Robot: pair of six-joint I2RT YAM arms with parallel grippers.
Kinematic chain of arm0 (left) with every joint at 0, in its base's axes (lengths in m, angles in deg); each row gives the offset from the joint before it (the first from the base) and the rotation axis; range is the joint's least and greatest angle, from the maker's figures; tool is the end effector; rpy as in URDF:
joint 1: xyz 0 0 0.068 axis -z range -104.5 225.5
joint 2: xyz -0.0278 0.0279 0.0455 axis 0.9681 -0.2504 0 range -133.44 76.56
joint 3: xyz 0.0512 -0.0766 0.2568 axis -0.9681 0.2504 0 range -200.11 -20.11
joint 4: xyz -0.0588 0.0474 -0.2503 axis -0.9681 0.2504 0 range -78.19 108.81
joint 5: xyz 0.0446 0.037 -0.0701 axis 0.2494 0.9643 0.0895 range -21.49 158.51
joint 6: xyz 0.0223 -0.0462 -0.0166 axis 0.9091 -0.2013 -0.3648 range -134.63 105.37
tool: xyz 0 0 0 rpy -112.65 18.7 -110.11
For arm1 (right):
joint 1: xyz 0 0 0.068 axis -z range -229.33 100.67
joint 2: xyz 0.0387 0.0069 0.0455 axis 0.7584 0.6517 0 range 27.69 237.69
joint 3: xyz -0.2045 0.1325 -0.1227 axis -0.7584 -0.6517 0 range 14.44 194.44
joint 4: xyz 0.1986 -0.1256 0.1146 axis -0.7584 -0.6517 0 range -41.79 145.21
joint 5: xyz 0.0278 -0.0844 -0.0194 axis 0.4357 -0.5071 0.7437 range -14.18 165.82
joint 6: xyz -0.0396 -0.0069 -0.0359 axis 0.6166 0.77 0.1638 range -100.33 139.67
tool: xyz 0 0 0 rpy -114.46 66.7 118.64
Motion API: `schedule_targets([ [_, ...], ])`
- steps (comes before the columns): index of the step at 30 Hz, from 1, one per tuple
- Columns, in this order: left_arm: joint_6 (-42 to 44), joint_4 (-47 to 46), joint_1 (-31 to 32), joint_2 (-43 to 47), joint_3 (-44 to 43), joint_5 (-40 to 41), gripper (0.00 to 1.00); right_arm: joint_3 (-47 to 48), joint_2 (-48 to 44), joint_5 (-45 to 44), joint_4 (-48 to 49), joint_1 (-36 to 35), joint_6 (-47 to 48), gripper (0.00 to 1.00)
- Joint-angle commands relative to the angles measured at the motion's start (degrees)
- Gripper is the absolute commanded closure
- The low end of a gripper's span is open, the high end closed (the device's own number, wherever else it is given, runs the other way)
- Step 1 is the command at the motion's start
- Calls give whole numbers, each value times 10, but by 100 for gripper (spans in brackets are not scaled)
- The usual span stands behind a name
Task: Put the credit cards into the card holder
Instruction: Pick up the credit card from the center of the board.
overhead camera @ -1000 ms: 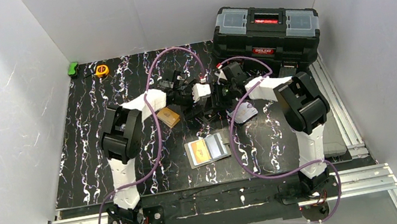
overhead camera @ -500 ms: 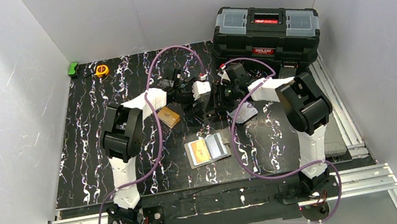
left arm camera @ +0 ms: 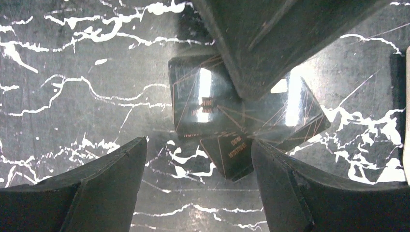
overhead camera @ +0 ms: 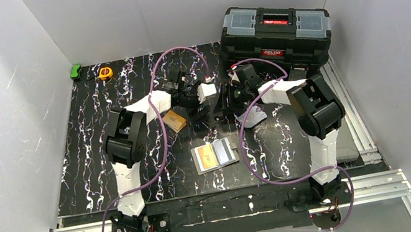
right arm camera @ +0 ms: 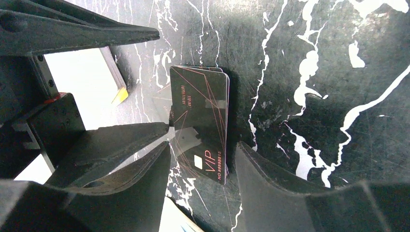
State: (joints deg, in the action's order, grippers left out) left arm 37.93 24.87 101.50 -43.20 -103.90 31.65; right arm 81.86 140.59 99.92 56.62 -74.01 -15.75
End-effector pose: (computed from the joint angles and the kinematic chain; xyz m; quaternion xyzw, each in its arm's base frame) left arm 0.3968 -0.2173 0.1700 0.6483 0.6179 -0.2120 0.3911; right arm 0.3700 0.1860 0.1501 0.0032 0.9041 0.3575 0.2341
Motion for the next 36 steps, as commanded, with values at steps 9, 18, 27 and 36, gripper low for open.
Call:
schedule_targets([
  [9, -23, 28, -21, 27, -26, -7, 23, 13, 22, -20, 32, 14, -4, 41],
  [18, -66, 8, -17, 0, -49, -18, 24, 0, 31, 27, 79, 14, -30, 43],
  [27, -34, -1, -11, -8, -25, -7, 24, -18, 35, 45, 99, 14, -42, 45],
  [36, -48, -7, -4, -15, -36, -12, 23, -20, 40, 70, 111, 13, -44, 45],
])
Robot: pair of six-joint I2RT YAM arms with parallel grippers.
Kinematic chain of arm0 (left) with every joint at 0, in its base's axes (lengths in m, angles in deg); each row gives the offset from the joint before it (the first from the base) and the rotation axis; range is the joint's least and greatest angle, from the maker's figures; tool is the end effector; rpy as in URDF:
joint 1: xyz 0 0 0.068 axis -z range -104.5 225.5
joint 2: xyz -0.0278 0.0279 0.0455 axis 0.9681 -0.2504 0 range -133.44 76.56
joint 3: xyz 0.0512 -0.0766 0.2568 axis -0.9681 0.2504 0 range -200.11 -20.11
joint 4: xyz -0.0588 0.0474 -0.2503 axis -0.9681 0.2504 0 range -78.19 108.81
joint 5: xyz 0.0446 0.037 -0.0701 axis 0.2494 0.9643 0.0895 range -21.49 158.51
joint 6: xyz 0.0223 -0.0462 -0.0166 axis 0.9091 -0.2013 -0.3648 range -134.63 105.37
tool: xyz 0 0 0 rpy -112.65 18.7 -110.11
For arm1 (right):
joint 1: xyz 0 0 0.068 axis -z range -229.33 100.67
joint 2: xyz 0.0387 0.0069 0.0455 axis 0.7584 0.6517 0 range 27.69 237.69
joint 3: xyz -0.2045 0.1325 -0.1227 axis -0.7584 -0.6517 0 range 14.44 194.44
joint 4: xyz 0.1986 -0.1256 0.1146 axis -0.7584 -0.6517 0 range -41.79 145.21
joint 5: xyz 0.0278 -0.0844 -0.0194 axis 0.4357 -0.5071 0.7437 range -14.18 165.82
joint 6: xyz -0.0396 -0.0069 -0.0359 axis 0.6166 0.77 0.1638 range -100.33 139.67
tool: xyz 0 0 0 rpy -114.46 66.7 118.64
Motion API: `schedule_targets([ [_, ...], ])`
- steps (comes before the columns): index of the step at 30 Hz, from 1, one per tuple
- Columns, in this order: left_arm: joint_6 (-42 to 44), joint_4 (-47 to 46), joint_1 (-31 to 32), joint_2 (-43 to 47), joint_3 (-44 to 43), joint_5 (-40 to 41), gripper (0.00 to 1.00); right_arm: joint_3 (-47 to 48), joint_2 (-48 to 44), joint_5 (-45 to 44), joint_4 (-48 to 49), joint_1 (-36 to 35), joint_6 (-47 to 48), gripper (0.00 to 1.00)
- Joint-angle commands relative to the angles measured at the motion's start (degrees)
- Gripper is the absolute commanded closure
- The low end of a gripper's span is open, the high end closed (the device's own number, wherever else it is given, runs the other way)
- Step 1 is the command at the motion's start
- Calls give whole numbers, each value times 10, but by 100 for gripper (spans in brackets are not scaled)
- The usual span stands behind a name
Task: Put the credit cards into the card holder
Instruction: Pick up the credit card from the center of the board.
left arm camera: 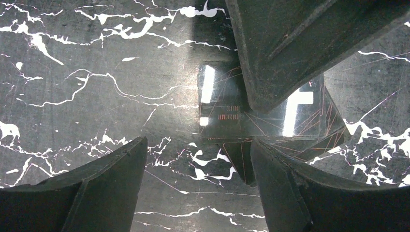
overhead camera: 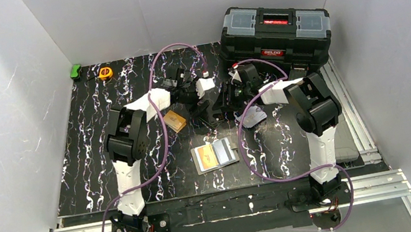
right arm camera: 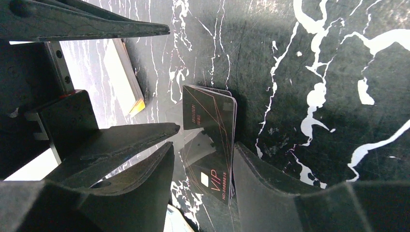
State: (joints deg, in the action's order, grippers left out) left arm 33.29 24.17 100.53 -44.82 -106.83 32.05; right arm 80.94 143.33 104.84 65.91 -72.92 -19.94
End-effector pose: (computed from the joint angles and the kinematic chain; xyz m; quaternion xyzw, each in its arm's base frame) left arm 0.4108 -0.2152 0.1739 0.6176 0.6425 -0.2163 0.3987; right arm 0.3801 0.1848 0.1402 0.0135 0.8784 0.4128 0.2404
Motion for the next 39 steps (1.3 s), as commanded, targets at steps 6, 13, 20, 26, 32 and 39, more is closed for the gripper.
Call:
schedule_targets([
  [6, -4, 0, 9, -3, -5, -15, 24, -15, 11, 28, 18, 2, 1, 45],
  [13, -3, -4, 13, -10, -4, -14, 23, -13, 9, 37, 18, 2, 2, 45],
  [20, -10, -9, 23, -18, -8, -21, 24, -18, 9, 36, 16, 3, 4, 45],
  [26, -18, -14, 32, -25, -12, -24, 23, -30, 6, 30, 17, 4, 5, 44],
  [32, -22, -19, 36, -29, -18, -22, 23, -41, 10, 33, 28, 5, 0, 43],
  [39, -27, -23, 37, -37, -29, -21, 23, -44, 8, 33, 29, 5, 0, 43],
])
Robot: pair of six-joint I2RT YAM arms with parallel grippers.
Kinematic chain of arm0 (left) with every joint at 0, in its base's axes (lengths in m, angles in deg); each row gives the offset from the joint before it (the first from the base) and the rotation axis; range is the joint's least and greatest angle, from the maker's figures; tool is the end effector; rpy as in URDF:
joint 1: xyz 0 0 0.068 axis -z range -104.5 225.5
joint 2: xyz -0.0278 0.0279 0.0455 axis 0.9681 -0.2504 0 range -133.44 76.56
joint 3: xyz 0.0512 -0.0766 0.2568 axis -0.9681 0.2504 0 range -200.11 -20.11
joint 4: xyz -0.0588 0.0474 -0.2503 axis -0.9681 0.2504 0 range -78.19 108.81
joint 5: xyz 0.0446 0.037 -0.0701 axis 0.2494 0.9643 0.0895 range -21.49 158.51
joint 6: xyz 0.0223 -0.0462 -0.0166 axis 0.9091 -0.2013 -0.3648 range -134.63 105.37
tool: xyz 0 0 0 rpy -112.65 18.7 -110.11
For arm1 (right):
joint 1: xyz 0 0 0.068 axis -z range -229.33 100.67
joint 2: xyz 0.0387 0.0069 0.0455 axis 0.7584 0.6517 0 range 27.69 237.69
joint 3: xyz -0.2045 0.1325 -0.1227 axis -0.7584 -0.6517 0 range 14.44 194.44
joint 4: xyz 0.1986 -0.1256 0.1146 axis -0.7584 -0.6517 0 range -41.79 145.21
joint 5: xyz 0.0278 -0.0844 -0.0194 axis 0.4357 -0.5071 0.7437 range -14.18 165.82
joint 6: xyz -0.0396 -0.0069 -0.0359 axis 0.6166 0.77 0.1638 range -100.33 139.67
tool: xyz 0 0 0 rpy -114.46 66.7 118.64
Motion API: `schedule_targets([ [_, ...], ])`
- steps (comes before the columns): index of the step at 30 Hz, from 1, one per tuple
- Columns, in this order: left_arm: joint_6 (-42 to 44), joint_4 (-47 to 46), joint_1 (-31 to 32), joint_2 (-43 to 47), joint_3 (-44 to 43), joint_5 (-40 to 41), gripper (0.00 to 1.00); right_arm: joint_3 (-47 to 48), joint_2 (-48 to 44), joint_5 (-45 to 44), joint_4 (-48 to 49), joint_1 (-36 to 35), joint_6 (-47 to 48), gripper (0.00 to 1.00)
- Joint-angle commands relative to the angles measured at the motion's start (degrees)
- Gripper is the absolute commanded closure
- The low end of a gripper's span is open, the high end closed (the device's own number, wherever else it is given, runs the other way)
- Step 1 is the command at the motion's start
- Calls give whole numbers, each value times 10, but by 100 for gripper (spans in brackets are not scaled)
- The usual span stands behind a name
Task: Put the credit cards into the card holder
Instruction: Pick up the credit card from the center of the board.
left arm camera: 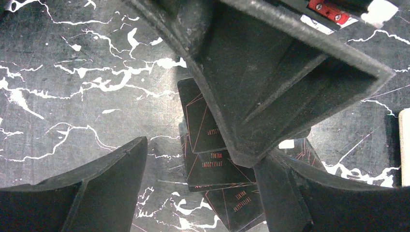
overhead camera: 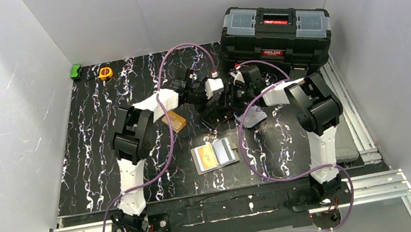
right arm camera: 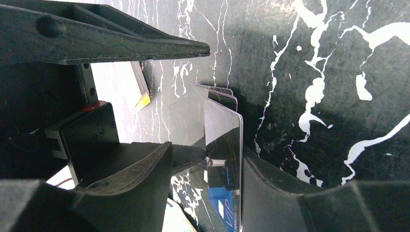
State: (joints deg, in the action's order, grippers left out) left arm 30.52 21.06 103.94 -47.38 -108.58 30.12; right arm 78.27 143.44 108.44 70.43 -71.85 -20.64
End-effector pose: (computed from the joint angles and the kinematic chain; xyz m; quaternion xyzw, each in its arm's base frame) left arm 0.4065 -0.2453 0.1676 0.6234 0.6222 -0.2475 0.4037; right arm 0.3774 0.1772 0.1334 0.0082 0.8669 0.4386 0.2366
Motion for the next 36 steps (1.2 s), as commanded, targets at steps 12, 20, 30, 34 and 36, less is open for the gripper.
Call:
schedule_targets([
  [12, -2, 0, 3, -10, 1, 13, 24, -29, -36, -120, -121, 3, 56, 46],
  [20, -5, 7, 3, -6, 4, 19, 24, -42, -62, -148, -144, 3, 58, 60],
  [30, 10, 19, 3, 15, 42, 37, 25, -54, -112, -169, -169, 3, 67, 74],
  [34, 16, 23, 3, 32, 67, 42, 25, -54, -133, -157, -174, 3, 70, 76],
  [36, 16, 25, 2, 43, 73, 46, 25, -52, -143, -142, -172, 3, 73, 78],
])
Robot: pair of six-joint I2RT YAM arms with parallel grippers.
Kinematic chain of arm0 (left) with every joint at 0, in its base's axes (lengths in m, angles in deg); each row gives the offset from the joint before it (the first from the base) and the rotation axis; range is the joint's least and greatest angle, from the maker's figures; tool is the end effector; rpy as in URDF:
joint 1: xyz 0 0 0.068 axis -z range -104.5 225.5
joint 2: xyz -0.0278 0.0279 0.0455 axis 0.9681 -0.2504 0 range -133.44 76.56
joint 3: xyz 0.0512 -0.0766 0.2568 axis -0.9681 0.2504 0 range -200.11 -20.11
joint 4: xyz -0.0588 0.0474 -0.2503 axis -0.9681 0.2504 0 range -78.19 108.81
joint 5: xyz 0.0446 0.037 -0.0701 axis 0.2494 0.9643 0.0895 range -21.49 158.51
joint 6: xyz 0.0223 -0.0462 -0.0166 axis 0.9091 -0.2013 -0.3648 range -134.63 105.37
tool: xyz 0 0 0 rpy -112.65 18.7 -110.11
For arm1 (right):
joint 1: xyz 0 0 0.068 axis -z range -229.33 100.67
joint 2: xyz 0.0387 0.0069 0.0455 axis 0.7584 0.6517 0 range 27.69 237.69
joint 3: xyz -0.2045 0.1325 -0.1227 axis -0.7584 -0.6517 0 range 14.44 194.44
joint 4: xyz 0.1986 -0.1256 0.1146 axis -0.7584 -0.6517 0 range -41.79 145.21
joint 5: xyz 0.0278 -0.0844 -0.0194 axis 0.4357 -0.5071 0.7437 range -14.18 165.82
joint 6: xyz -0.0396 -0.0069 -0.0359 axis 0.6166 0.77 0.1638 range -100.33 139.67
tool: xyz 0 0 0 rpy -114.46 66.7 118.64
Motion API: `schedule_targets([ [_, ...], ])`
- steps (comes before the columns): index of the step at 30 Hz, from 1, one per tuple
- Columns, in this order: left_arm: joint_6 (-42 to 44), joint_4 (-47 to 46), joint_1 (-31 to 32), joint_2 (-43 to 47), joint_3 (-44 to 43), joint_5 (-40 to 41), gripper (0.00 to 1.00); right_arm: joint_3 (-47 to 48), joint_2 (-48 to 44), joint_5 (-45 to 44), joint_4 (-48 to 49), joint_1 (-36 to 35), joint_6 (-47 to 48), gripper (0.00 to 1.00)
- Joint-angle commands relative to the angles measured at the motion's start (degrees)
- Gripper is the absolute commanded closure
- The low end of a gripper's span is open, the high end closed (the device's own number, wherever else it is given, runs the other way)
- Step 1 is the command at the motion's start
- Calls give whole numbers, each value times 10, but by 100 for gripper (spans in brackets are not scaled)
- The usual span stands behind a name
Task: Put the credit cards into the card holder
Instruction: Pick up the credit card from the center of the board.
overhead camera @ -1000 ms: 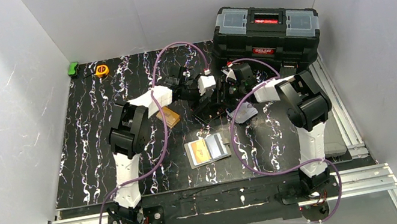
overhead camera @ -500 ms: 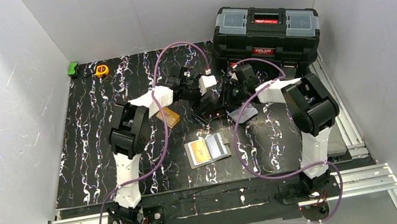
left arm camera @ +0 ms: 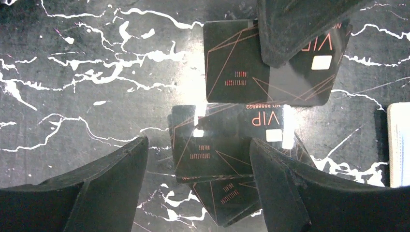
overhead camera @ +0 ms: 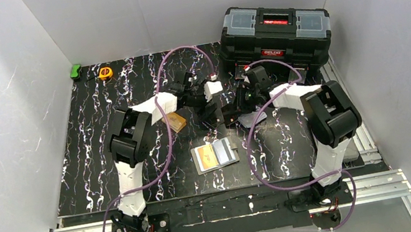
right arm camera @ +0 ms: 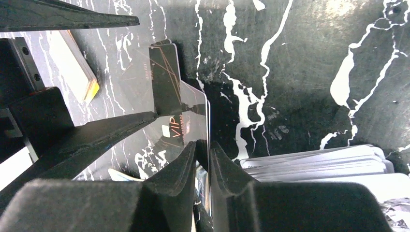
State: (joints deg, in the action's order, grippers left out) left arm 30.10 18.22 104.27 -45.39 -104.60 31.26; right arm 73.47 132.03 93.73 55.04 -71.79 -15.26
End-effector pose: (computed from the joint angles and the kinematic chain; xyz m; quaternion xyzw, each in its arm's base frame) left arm 0.3969 -0.2425 0.1652 0.6219 0.6237 -0.2395 0.4084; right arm 0.3434 0.1537 0.1604 0.0407 0.9152 0.3061 0.2591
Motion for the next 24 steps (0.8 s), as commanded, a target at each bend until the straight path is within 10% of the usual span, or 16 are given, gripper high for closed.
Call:
schedule_targets([
  [1, 15, 59, -3, 27, 31, 36, 25, -1, -32, 14, -18, 3, 20, 80],
  [11, -144, 226, -73, 82, -87, -147, 2, 71, -61, 157, -15, -7, 47, 99],
  [24, -268, 217, -96, -9, -187, -254, 30, 52, -84, 168, 23, -8, 50, 99],
])
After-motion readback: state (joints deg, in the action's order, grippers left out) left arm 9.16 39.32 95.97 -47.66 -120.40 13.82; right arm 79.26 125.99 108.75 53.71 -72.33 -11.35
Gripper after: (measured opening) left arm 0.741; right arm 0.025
